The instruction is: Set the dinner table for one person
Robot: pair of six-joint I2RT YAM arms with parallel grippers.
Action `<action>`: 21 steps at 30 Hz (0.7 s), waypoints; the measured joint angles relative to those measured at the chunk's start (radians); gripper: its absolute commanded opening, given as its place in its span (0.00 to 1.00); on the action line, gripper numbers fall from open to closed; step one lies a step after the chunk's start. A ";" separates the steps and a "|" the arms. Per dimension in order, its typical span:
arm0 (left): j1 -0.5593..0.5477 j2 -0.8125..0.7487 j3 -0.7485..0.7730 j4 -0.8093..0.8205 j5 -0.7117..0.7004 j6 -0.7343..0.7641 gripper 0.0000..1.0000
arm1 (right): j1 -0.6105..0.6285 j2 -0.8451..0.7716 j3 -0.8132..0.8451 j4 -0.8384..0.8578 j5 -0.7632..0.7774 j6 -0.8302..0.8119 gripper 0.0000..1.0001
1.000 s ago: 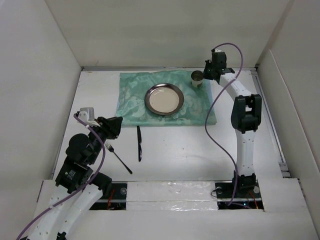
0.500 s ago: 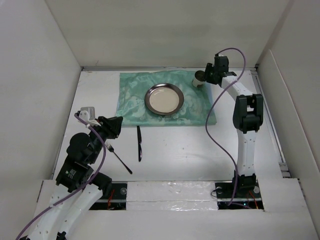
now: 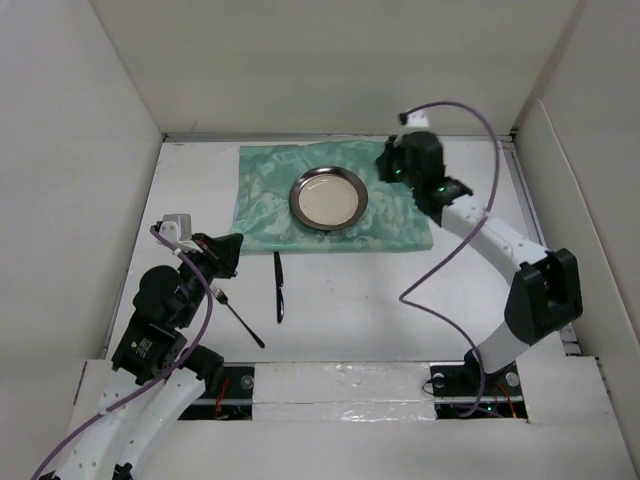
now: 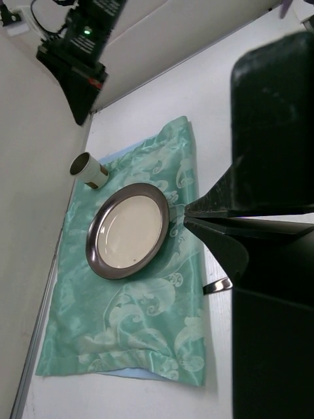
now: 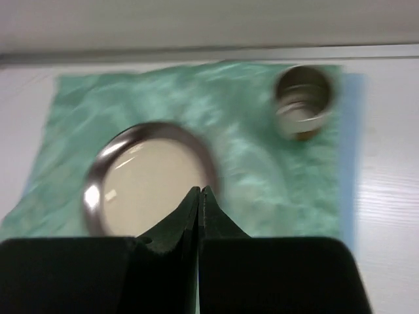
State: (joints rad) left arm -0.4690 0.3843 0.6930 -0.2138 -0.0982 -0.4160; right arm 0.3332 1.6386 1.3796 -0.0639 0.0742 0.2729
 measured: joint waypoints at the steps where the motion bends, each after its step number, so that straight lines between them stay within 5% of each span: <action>1: 0.000 0.000 0.000 0.000 -0.001 0.000 0.03 | 0.075 -0.031 -0.044 0.031 0.006 -0.004 0.00; 7: 0.000 -0.021 0.000 -0.002 -0.026 -0.008 0.23 | 0.529 -0.002 -0.227 0.069 0.053 -0.003 0.01; 9: 0.000 -0.045 0.000 -0.001 -0.035 -0.010 0.25 | 0.637 0.054 -0.233 0.041 0.078 0.006 0.13; 10: 0.000 -0.058 0.000 -0.001 -0.039 -0.011 0.26 | 0.679 0.078 -0.233 0.029 0.096 0.013 0.26; 14: 0.000 -0.090 0.000 0.000 -0.056 -0.013 0.27 | 0.785 0.155 -0.217 -0.014 0.163 0.046 0.55; 21: 0.000 -0.104 -0.009 -0.001 -0.063 -0.016 0.27 | 0.848 0.314 -0.055 -0.069 0.223 0.069 0.60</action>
State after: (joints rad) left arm -0.4690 0.2802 0.6838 -0.2146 -0.1612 -0.4324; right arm 1.1812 1.9522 1.3247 -0.1333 0.2970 0.3424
